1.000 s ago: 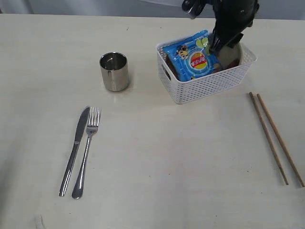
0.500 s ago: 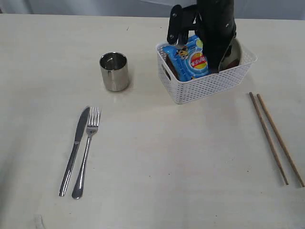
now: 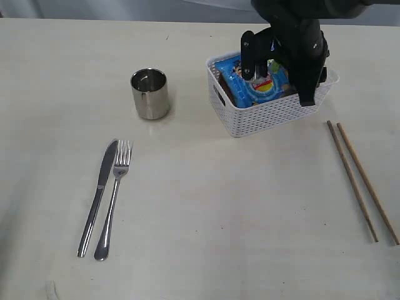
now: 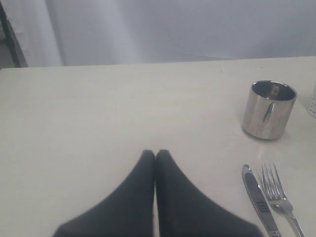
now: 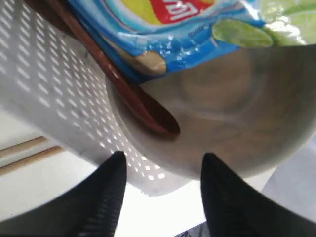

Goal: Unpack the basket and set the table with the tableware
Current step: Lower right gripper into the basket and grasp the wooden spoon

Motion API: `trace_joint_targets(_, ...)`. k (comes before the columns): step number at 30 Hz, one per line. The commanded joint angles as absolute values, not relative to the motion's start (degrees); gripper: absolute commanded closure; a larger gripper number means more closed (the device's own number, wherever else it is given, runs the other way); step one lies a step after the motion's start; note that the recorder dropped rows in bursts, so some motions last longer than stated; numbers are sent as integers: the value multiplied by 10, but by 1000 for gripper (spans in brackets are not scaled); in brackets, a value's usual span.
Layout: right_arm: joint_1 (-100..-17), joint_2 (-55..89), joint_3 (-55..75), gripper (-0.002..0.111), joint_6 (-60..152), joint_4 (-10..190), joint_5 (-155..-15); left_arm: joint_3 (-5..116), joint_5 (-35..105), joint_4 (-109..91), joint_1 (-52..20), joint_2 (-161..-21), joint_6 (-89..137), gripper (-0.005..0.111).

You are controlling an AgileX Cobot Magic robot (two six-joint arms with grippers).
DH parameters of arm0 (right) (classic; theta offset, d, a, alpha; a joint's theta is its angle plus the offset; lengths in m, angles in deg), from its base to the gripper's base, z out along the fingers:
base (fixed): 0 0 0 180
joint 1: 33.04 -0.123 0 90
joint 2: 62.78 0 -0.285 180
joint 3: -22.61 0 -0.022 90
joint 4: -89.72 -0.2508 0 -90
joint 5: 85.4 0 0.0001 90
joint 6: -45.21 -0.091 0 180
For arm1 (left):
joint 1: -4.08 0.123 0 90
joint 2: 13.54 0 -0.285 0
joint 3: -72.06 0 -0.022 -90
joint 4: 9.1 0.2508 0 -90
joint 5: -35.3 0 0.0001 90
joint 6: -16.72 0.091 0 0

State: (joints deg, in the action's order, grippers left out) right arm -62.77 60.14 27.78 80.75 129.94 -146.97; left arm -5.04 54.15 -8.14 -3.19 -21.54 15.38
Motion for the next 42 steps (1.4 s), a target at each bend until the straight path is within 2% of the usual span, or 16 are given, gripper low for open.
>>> trace_joint_targets(1,-624,601,272,62,805,1282,-1446,-52,538,-83,-36,-213,154,107)
trace_joint_targets(8,-624,602,272,62,864,1254,-1445,-52,538,-83,-36,-213,153,107)
trace_joint_targets(18,-623,647,272,62,833,1307,-1455,-52,538,-79,-36,-213,153,107)
trace_joint_targets(20,-623,647,272,68,833,1306,-1452,-52,538,-79,-36,-213,153,107)
trace_joint_targets(26,-623,647,272,108,833,1307,-1446,-52,538,-79,-36,-213,153,107)
trace_joint_targets(42,-632,611,273,109,833,1307,-1456,-52,538,-79,-36,-213,154,107)
